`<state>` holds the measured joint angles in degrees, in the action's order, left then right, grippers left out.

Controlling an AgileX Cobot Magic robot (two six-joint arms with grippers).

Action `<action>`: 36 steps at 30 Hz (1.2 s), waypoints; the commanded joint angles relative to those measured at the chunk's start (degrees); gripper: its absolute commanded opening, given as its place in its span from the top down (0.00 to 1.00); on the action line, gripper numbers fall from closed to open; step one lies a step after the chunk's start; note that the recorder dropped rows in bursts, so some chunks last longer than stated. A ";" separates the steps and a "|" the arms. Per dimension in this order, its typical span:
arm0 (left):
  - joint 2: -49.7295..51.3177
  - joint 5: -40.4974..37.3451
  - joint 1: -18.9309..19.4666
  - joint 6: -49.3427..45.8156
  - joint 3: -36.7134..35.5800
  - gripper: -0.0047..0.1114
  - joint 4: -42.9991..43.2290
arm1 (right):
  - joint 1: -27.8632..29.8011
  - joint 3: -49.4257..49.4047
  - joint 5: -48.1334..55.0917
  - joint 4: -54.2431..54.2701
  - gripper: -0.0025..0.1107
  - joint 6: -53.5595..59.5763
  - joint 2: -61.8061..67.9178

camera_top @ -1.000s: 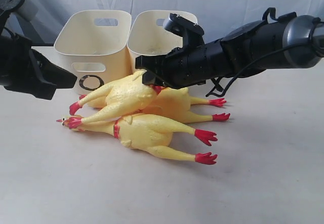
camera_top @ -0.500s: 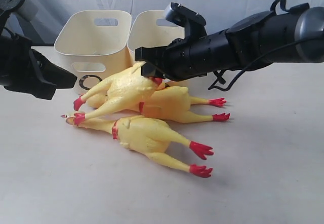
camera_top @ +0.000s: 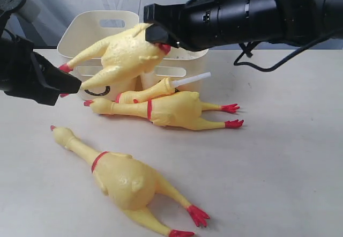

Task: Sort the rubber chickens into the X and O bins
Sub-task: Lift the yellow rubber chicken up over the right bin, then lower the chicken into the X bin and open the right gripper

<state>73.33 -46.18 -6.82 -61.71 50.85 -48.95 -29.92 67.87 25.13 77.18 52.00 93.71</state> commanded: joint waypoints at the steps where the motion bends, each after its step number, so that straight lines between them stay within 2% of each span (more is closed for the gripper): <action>1: 0.02 -0.02 -0.25 -0.02 0.45 0.96 0.12 | 0.12 0.40 -2.46 -0.16 0.99 0.48 -3.39; 8: 0.02 -0.02 -0.25 -0.02 0.45 0.96 0.12 | 0.23 0.40 -17.66 -9.13 0.99 0.43 -5.04; 17: 0.02 -0.02 -0.25 -0.02 0.45 0.96 0.12 | 0.23 0.40 -37.53 -11.39 0.99 4.03 -5.04; 24: 0.02 -0.02 -0.25 -0.02 0.45 0.96 0.12 | 0.23 0.40 -41.93 -13.27 0.99 8.62 -2.48; 36: 0.02 -0.02 -0.25 -0.02 0.45 0.96 0.12 | 0.13 5.61 -42.51 -33.26 0.99 8.62 11.07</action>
<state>73.33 -46.18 -6.82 -61.71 50.85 -48.95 -29.92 71.91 -16.55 50.09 60.25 102.99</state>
